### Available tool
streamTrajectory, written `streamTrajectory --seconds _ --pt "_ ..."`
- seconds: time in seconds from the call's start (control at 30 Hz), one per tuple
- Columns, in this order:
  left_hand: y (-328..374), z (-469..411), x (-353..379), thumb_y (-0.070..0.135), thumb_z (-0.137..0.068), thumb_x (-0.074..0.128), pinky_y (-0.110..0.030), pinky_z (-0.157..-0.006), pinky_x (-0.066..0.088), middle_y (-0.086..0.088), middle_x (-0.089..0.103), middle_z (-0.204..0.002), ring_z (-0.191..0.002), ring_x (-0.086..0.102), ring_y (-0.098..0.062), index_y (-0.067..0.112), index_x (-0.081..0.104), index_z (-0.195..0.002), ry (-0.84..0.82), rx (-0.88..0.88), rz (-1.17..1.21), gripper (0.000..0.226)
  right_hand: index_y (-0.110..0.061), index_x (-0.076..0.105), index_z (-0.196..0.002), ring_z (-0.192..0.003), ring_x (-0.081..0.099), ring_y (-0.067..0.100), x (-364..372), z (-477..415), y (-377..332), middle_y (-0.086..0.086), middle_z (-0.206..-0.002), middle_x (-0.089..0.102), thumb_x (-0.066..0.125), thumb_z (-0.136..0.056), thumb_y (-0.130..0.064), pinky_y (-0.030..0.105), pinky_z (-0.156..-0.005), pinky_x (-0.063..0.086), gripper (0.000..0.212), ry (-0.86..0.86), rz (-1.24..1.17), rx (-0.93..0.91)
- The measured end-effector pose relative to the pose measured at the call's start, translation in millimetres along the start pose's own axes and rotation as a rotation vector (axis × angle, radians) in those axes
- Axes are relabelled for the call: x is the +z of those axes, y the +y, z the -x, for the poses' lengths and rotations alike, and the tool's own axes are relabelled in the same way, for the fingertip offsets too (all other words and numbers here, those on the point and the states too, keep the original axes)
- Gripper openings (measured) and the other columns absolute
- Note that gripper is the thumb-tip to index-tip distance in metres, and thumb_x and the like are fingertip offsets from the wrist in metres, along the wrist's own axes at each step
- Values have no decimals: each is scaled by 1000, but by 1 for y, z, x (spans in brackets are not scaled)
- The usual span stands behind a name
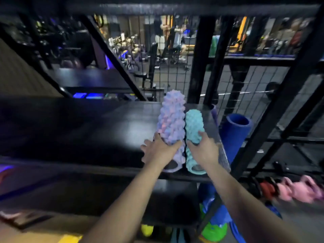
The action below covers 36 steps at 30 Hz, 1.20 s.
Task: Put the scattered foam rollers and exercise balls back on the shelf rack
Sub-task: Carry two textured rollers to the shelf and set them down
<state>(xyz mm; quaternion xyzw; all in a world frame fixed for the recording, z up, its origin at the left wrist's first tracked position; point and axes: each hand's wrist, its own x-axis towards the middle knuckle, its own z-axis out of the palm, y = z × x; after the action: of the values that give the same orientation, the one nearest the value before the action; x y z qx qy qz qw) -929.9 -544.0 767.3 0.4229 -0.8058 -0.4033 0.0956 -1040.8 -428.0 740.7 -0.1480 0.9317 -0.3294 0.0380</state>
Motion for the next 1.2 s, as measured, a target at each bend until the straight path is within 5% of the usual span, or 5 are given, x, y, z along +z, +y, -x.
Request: streamTrajectory --seconds 0.33,0.5,0.7,1.0,1.2 --pt "-16 7 -1 70 -72 68 -42 -109 42 4 69 -121 -127 51 -28 36 65 -124 120 62 211 62 -23 42 -149 -129 37 46 -3 12 -11 23 -137 53 57 -96 -42 54 -103 38 59 23 69 -59" --pt "-69 52 -21 20 -85 80 -40 -90 58 1 79 -100 -96 73 -19 16 76 -104 353 169 818 20 -22 51 -144 -95 35 -12 -7 58 -14 1 -128 64 67 -93 -36 48 -103 44 55 138 -401 -397" --pt "-158 124 -108 33 -84 72 -24 -81 54 0 73 -104 -92 64 -8 22 72 -117 768 183 930 35 -17 56 -140 -110 51 14 50 134 -95 -4 -131 62 69 -89 -34 25 -101 41 55 -83 -660 -824" --pt "-423 300 -32 26 -90 75 -35 -75 60 -3 77 -102 -90 73 -19 22 70 -114 997 -628 875 25 -16 63 -132 -111 52 18 262 369 -23 7 -121 69 71 -87 -28 47 -104 46 48 -797 -269 -856" --pt "-565 343 55 60 -76 74 -37 -87 49 -6 69 -104 -99 64 -27 22 64 -107 617 -1254 772 50 -32 52 -140 -122 51 37 383 456 80 8 -125 67 62 -87 -44 42 -102 44 55 -1115 305 -537"
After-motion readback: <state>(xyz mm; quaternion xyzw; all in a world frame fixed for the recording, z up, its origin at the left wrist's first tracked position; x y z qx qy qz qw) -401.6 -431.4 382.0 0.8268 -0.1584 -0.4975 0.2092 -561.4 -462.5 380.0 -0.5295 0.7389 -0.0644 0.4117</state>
